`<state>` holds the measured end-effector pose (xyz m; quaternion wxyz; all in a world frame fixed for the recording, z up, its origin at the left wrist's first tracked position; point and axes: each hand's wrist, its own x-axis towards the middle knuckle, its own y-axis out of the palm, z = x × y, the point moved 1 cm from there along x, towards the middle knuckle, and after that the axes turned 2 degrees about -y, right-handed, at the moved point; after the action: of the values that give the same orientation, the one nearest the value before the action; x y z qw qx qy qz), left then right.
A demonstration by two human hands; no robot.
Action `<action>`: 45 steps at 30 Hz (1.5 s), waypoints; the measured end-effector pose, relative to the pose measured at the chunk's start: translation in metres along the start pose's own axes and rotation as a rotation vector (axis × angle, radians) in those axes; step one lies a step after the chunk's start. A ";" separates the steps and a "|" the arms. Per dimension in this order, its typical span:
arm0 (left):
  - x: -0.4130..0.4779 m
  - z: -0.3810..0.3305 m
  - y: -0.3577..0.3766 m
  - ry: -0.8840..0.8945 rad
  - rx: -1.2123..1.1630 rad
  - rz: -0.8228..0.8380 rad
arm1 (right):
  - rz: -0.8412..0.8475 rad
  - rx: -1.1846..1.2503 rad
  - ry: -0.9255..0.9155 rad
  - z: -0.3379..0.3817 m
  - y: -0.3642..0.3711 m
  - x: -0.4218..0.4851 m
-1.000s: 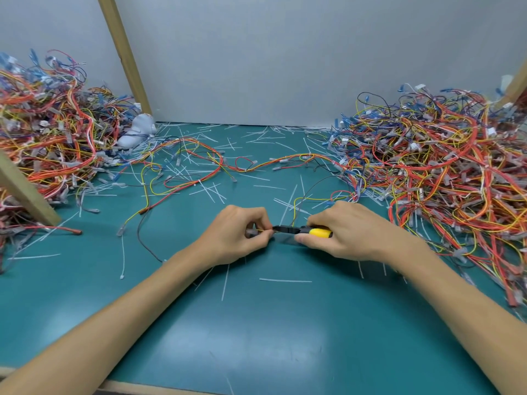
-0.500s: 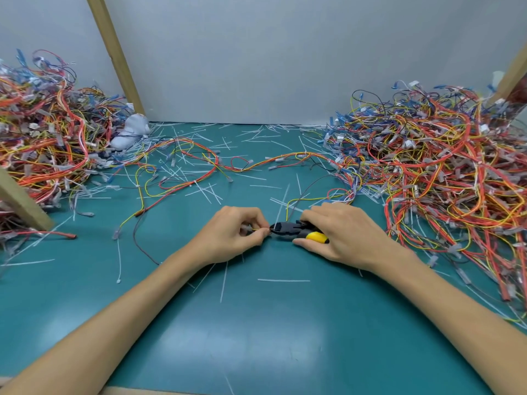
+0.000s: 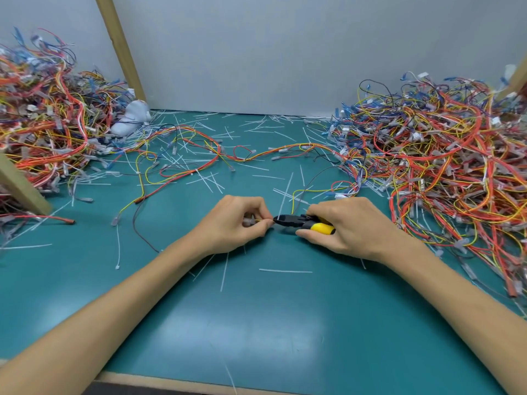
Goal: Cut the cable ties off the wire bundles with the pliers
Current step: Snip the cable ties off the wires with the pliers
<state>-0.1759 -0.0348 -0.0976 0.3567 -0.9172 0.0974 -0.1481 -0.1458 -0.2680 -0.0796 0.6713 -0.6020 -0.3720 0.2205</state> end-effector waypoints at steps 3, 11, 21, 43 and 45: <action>-0.001 -0.003 0.000 0.049 0.063 -0.024 | 0.049 0.039 0.011 -0.003 -0.005 0.004; -0.002 -0.004 0.002 0.077 0.125 -0.028 | 0.087 0.053 0.012 -0.006 -0.011 0.004; 0.000 0.001 0.001 -0.008 -0.001 0.027 | -0.008 0.007 -0.032 0.000 0.004 -0.003; 0.002 0.001 -0.002 -0.034 -0.163 0.067 | -0.198 -0.208 -0.032 0.002 0.010 0.003; 0.001 0.001 -0.001 -0.033 -0.194 0.058 | -0.175 -0.182 -0.025 0.005 0.011 0.004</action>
<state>-0.1746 -0.0340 -0.0976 0.2719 -0.9466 0.1319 -0.1126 -0.1454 -0.2603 -0.0892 0.6259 -0.6227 -0.4500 0.1341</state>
